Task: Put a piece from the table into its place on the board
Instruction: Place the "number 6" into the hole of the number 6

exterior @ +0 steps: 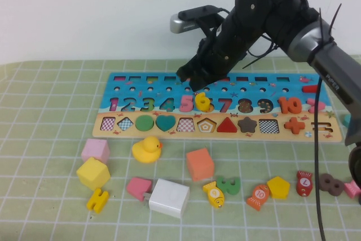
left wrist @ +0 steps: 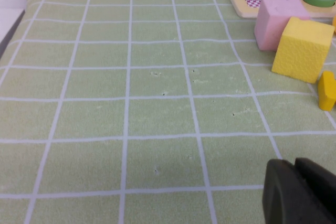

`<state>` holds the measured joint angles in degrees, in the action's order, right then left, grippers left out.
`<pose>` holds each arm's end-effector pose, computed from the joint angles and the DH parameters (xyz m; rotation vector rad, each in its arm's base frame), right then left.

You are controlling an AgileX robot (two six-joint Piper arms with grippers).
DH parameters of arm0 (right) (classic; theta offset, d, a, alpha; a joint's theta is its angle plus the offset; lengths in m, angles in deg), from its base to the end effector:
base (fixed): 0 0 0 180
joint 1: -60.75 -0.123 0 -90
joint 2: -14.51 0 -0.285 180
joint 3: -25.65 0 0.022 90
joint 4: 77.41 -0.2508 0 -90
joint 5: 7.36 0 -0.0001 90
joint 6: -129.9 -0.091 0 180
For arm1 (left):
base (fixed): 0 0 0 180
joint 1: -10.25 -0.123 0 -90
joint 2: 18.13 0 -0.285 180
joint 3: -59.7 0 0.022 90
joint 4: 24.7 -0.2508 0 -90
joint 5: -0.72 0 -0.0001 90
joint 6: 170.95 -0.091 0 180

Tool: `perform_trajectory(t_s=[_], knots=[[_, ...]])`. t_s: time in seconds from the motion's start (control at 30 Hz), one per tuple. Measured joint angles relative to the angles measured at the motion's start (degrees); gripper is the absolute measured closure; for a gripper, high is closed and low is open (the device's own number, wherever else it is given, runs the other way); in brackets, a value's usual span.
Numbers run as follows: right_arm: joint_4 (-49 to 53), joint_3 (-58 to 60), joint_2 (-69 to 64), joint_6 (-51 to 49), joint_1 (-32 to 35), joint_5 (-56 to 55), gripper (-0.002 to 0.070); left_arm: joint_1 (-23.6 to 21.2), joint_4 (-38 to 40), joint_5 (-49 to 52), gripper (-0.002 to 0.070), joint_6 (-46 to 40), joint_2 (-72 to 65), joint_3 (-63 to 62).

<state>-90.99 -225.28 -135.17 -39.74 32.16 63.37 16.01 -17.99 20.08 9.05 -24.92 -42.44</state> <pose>0.4587 0.2730 0.2613 -0.8531 2.4802 0.4322 0.0523 -0.0088 0.1801 0.0185 1.8168 -0.1848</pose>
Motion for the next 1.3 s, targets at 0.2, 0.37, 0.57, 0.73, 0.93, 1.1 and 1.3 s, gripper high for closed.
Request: perform_trajectory(t_s=[0.2, 0.37, 0.57, 0.73, 0.93, 1.1, 1.3], knots=[[-0.1, -0.3, -1.0, 0.1, -0.6, -0.9, 0.0676, 0.0, 0.0, 0.0, 0.0677, 0.0, 0.0, 0.0], [-0.1, -0.3, -2.4, 0.7, -0.6, -0.9, 0.0676, 0.0, 0.0, 0.0, 0.0677, 0.0, 0.0, 0.0], [0.7, -0.3, -2.4, 1.5, -0.6, -0.7, 0.0676, 0.0, 0.0, 0.0, 0.0677, 0.0, 0.0, 0.0], [1.5, -0.4, -2.4, 1.5, -0.6, 0.2, 0.0676, 0.0, 0.0, 0.0, 0.0677, 0.0, 0.0, 0.0], [1.5, -0.4, -2.4, 1.5, -0.6, 0.2, 0.0676, 0.0, 0.0, 0.0, 0.0677, 0.0, 0.0, 0.0], [2.0, -0.4, -2.2, 1.5, -0.6, 0.2, 0.0676, 0.0, 0.0, 0.0, 0.0677, 0.0, 0.0, 0.0], [6.1, -0.4, 3.4, 0.1, -0.6, 0.2, 0.0676, 0.0, 0.0, 0.0, 0.0677, 0.0, 0.0, 0.0]])
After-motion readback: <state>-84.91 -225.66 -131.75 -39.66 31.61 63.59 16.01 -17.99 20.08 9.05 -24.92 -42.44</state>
